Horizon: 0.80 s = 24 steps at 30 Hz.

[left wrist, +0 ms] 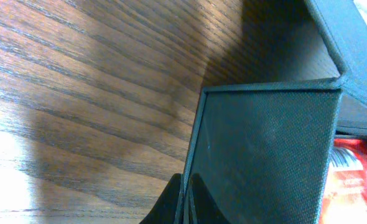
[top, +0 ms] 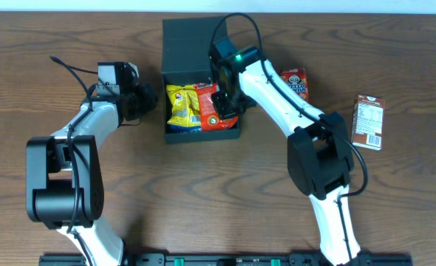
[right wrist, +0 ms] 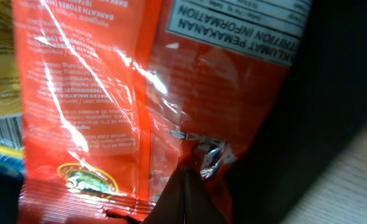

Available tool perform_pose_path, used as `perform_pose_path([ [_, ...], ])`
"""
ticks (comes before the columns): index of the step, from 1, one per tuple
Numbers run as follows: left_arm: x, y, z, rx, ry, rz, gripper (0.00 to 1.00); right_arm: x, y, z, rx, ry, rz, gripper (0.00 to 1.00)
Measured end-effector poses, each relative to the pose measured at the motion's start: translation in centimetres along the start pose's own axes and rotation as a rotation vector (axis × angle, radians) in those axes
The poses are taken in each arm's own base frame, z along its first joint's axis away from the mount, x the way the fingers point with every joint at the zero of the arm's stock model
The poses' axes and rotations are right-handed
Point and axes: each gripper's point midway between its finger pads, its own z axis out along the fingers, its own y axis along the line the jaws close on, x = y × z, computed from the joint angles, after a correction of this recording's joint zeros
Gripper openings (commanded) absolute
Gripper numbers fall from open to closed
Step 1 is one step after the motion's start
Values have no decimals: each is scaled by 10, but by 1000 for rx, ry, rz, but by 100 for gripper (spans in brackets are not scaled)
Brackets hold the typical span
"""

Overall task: Pack container
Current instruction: 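Carry the red bag left and lower it into the box, then release the red bag in the box and withdraw the right gripper right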

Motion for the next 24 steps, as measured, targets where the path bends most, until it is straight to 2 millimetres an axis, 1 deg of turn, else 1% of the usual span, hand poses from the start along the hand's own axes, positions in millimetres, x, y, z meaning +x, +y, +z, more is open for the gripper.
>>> perform_pose_path([
  [5,0,0,0,0,0,0,6,-6,0,7,3,-29,-6,1],
  [12,0,0,0,0,0,0,6,-19,-1,7,12,-85,-10,2],
  [15,0,0,0,0,0,0,6,-18,-2,7,19,-78,-10,2],
  [17,0,0,0,0,0,0,6,-10,-3,0,28,-44,-7,1],
  [18,0,0,0,0,0,0,6,-10,-3,-6,32,-39,-6,2],
  [22,-1,0,0,1,-2,1,6,-28,5,-41,17,-110,-29,2],
  [24,-1,0,0,1,-2,1,6,-32,14,-50,-12,-135,-52,2],
])
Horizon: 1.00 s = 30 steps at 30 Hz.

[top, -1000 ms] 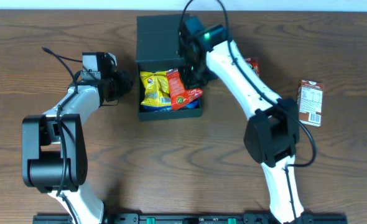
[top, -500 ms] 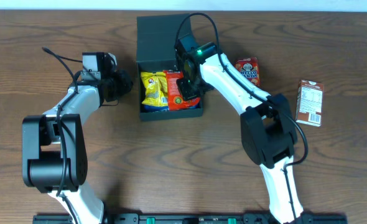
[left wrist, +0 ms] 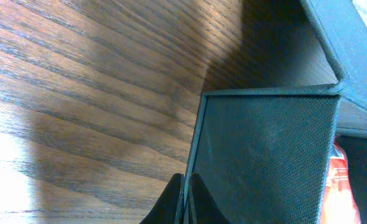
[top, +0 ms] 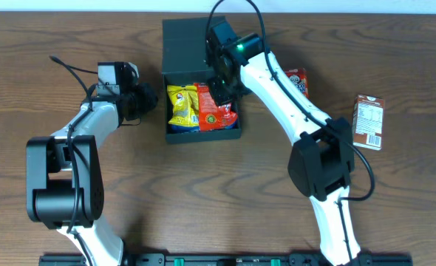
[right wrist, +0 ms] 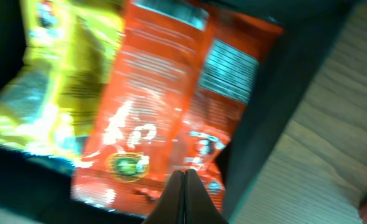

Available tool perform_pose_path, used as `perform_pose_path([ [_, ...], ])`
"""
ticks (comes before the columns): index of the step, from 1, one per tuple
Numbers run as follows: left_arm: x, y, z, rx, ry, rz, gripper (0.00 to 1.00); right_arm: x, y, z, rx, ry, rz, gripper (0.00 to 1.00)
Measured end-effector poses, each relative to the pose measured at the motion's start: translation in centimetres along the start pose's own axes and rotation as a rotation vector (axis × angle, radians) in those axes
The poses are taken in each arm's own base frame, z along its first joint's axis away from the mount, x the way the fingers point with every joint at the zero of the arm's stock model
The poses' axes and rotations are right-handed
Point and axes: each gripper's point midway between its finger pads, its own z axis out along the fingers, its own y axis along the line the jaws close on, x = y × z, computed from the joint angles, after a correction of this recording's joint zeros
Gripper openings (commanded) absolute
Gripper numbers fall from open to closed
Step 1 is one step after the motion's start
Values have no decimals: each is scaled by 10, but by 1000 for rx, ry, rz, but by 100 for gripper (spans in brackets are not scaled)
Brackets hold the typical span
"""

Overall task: Pack container
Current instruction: 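Release the red bag in the box and withdraw the right gripper right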

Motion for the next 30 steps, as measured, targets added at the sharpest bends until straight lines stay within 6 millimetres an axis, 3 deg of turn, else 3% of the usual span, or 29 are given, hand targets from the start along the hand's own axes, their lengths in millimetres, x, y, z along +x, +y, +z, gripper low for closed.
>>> perform_pose_path([
  [5,0,0,0,0,-1,19,6,-10,22,7,-67,-48,-48,2],
  [7,-2,-1,-1,2,-4,32,6,-5,27,16,-97,-31,-52,1],
  [13,-14,-10,-4,13,-27,73,6,18,26,59,-125,63,-46,2],
  [17,-15,-11,-5,14,-29,93,6,20,26,70,-131,74,-47,2],
  [25,-13,-10,-5,10,-21,94,6,20,26,62,-123,95,-47,2],
  [30,-13,-10,-5,10,-20,96,6,-11,33,29,-131,1,-75,1],
])
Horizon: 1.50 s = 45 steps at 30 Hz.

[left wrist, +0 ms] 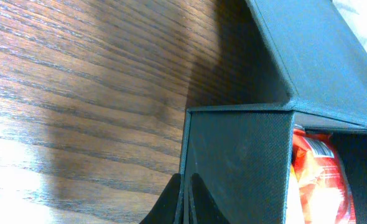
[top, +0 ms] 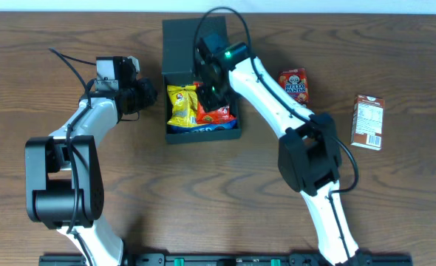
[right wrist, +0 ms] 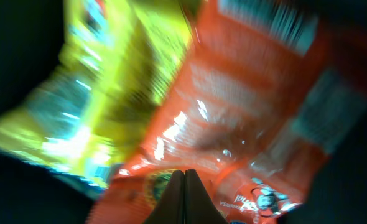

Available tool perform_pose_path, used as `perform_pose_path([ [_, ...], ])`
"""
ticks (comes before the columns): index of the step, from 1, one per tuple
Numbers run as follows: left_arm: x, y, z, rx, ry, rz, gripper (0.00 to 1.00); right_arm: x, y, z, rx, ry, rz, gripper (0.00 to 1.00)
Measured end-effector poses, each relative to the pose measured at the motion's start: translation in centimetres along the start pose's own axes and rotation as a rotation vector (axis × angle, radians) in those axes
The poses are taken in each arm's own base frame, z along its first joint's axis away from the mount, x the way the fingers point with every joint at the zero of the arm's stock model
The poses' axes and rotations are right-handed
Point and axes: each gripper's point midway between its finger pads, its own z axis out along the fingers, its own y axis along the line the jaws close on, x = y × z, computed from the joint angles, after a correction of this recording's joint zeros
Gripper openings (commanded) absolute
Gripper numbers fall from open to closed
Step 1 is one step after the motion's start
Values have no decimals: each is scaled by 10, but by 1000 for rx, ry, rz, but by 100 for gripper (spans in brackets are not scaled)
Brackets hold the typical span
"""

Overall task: Pack container
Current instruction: 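Release the red bag in the box and withdraw the right gripper right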

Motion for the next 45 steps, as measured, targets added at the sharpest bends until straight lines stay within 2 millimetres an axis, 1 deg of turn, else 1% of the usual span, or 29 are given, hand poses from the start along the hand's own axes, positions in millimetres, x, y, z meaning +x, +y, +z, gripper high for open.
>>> perform_pose_path([
  [2,0,0,0,0,0,0,6,-14,8,-12,-30,-51,-30,2],
  [3,0,0,0,0,0,0,6,-18,13,-15,-54,-67,-43,1],
  [5,0,0,0,0,0,0,6,-20,20,-16,-94,-76,-59,1],
  [8,0,0,0,0,0,0,6,-23,25,-9,-129,-89,-73,1],
  [14,0,2,0,-12,-2,-1,6,-6,31,20,-179,-47,-84,1],
  [17,0,4,0,-18,-2,-3,6,-4,38,30,-187,-50,-103,1],
  [22,0,4,0,-21,-2,-3,6,1,42,44,-190,-48,-116,1],
  [28,1,4,0,-23,1,-5,6,2,41,52,-198,-63,-118,1],
  [32,3,5,0,-26,9,-8,6,3,41,53,-198,-63,-118,1],
  [34,5,6,0,-31,18,-13,6,5,41,49,-195,-45,-111,1],
  [36,6,7,0,-33,22,-15,6,7,43,37,-191,-19,-101,1],
  [37,6,7,0,-33,23,-15,6,3,44,25,-189,-21,-97,1],
  [38,6,7,0,-33,22,-15,6,-2,45,19,-190,-34,-100,1],
  [39,6,7,0,-34,23,-15,6,-25,48,-12,-190,-110,-110,1],
  [40,6,7,0,-35,22,-15,6,-40,46,-35,-181,-164,-113,1],
  [41,6,7,0,-35,22,-15,6,-52,38,-57,-160,-217,-108,1],
  [42,6,7,0,-35,22,-15,6,-60,23,-81,-122,-266,-92,2],
  [43,6,7,0,-35,22,-15,6,-65,3,-103,-68,-303,-64,1],
  [44,6,7,0,-35,22,-15,6,-65,-19,-119,-13,-322,-30,2],
  [45,6,7,0,-35,22,-15,6,-59,-48,-133,56,-323,18,2],
])
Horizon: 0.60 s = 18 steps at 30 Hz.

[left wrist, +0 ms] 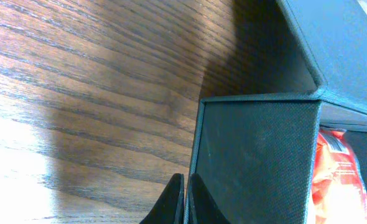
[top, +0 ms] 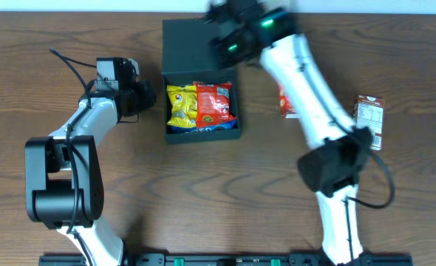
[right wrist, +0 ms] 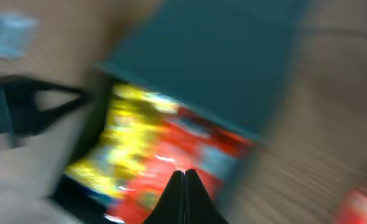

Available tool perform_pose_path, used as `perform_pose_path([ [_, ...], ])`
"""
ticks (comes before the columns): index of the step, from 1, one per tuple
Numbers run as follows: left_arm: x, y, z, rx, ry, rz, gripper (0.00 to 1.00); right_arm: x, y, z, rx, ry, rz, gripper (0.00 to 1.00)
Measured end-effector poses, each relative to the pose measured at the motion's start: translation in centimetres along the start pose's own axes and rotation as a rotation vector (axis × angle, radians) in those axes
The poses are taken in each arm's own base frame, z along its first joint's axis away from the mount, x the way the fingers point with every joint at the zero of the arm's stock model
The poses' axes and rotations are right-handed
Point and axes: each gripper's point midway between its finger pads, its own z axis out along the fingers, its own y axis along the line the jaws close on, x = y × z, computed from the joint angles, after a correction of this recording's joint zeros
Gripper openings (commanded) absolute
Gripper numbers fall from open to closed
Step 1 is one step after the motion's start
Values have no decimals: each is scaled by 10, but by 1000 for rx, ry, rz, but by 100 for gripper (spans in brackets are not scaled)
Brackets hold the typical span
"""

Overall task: Pack container
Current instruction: 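Release the red bag in the box and withdraw the right gripper right, then reach the right gripper to the brown Pocky pack and grasp it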

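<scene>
The black box stands open at the table's middle, its lid folded back. Inside lie a yellow packet and a red packet, side by side. My left gripper is shut on the box's left wall, whose edge runs between its fingertips; the red packet shows past that wall. My right gripper is blurred above the lid at the back. Its tips are shut together with nothing in them, and the box's contents show below it.
A red snack packet lies right of the box, partly hidden by my right arm. A brown carton lies near the right edge. Bare wooden table runs along the front.
My right gripper was down inside the box, tips shut over the red and yellow packets; now it is out of the box, above the lid. The left gripper still holds the wall.
My right gripper, shut, was first low on the red packet at the box's right side, then still in the box a little further back, then between the two packets. Now it is out, and the red packet lies flat beside the yellow one. The left gripper held the wall throughout.
</scene>
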Motion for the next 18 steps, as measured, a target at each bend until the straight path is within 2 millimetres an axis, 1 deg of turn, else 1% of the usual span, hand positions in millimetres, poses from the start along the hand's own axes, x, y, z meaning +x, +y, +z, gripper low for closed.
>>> perform_pose_path([
  [2,0,0,0,0,0,0,6,13,-57,-12,141,45,75,2],
  [3,0,0,0,0,0,0,6,23,-81,-14,200,76,109,2],
  [4,0,0,0,0,0,0,6,40,-107,-14,265,130,155,2],
  [5,0,0,0,0,0,0,6,55,-128,-14,315,176,196,2],
  [10,0,0,0,0,0,0,6,105,-201,-19,437,296,364,1],
  [12,0,0,0,0,0,0,6,129,-228,-25,470,346,444,2],
  [14,0,0,0,0,0,0,6,163,-255,-35,506,418,535,2],
  [15,0,0,0,0,0,0,6,172,-262,-38,514,440,559,2],
  [16,0,0,0,0,0,0,6,190,-274,-45,528,477,605,1],
  [18,0,0,0,0,1,0,6,215,-291,-56,544,528,673,2],
])
